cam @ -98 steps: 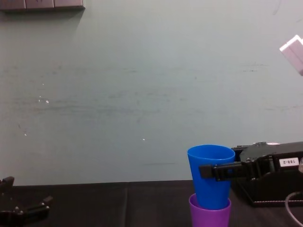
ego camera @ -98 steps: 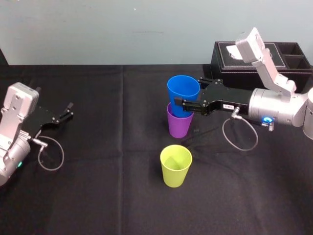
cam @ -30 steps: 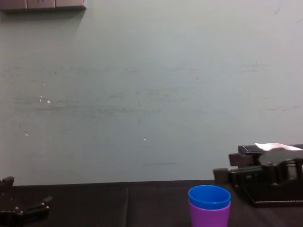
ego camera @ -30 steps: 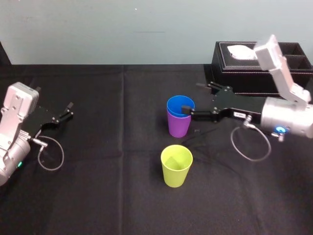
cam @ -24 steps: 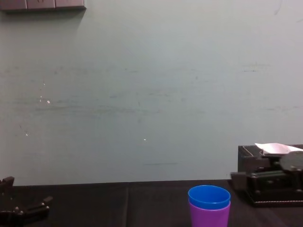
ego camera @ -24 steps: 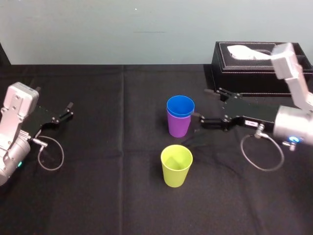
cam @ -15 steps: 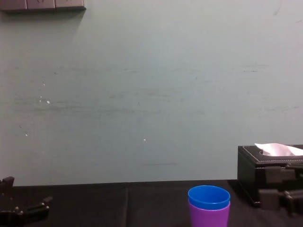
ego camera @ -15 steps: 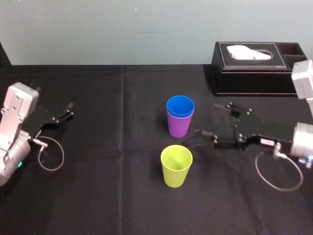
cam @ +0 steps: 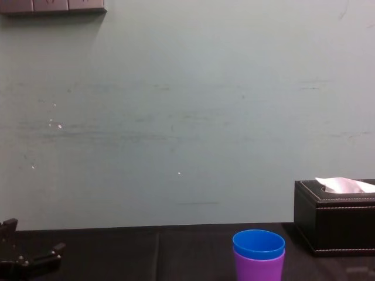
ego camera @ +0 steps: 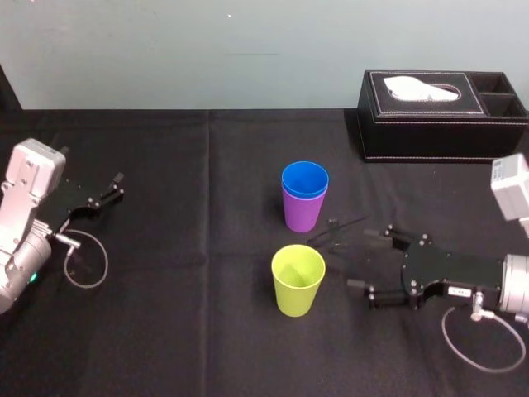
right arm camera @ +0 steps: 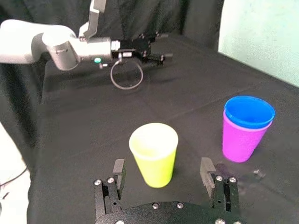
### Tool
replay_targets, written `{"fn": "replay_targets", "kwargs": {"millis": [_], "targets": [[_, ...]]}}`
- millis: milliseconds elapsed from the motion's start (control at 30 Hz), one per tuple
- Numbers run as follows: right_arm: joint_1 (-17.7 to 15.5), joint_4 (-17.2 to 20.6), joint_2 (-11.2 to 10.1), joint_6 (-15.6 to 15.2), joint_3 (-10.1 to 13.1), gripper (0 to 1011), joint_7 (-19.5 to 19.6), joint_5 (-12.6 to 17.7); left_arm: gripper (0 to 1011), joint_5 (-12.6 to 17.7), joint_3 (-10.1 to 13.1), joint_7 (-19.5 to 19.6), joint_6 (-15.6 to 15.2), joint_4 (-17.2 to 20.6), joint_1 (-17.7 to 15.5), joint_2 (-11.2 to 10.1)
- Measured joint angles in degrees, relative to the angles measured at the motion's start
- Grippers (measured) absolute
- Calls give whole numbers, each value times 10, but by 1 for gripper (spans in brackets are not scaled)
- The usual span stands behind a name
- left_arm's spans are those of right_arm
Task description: Stack the three plastic cups sequentially using one hand.
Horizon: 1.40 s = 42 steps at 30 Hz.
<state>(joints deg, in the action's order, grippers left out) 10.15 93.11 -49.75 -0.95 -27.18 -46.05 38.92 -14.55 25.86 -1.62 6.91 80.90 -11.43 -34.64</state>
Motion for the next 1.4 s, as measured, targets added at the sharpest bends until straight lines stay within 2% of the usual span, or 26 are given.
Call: {"fn": "replay_targets", "kwargs": {"millis": [567,1400], "targets": [[16,-30,29,-7,-42,1004,-16,-35,1011,0,0,0,0,0,0,0],[87,-104,89,-26,-87,1004,-31,-58,1011,0,0,0,0,0,0,0]]}}
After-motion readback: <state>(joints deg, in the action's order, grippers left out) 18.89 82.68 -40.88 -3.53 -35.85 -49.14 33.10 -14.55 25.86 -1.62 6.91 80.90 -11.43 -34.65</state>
